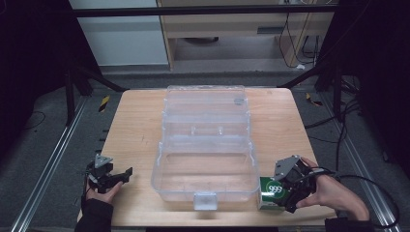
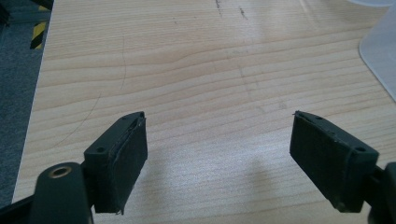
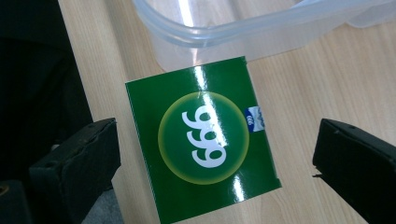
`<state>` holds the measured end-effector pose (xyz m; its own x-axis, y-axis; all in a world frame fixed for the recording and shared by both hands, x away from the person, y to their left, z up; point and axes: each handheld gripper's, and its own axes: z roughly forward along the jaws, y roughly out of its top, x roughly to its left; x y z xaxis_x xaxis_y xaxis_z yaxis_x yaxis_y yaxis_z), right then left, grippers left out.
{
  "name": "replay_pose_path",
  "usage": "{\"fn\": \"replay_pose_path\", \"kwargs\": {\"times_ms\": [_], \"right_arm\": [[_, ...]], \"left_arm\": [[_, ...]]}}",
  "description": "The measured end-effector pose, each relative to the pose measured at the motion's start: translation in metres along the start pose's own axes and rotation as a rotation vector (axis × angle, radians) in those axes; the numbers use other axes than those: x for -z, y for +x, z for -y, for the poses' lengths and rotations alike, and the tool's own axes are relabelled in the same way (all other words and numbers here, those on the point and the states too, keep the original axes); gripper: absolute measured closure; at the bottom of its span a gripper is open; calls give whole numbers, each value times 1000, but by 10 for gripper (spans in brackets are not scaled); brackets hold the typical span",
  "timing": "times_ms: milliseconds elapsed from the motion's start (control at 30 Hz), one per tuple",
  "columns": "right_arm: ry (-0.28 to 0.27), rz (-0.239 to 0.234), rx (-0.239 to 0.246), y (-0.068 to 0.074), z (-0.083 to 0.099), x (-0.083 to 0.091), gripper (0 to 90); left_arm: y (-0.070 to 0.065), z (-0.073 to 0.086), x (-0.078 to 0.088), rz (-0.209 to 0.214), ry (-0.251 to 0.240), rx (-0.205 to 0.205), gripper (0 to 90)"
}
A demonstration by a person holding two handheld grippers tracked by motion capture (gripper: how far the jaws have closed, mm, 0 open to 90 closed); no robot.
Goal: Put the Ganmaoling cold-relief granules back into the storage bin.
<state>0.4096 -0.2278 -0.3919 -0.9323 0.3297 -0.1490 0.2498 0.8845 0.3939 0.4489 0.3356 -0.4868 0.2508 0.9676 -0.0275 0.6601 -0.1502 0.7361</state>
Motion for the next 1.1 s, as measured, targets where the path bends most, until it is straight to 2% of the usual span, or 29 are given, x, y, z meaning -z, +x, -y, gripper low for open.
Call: {"fn": "replay_pose_path", "kwargs": {"times_ms": [333, 1100], "right_arm": [[30, -16, 35, 1, 2, -11, 9], [94, -62, 60, -3, 4, -39, 14]], "left_arm": [[0, 0, 0, 0, 0, 0, 184], [1, 0, 0, -3, 1, -2, 184]]}}
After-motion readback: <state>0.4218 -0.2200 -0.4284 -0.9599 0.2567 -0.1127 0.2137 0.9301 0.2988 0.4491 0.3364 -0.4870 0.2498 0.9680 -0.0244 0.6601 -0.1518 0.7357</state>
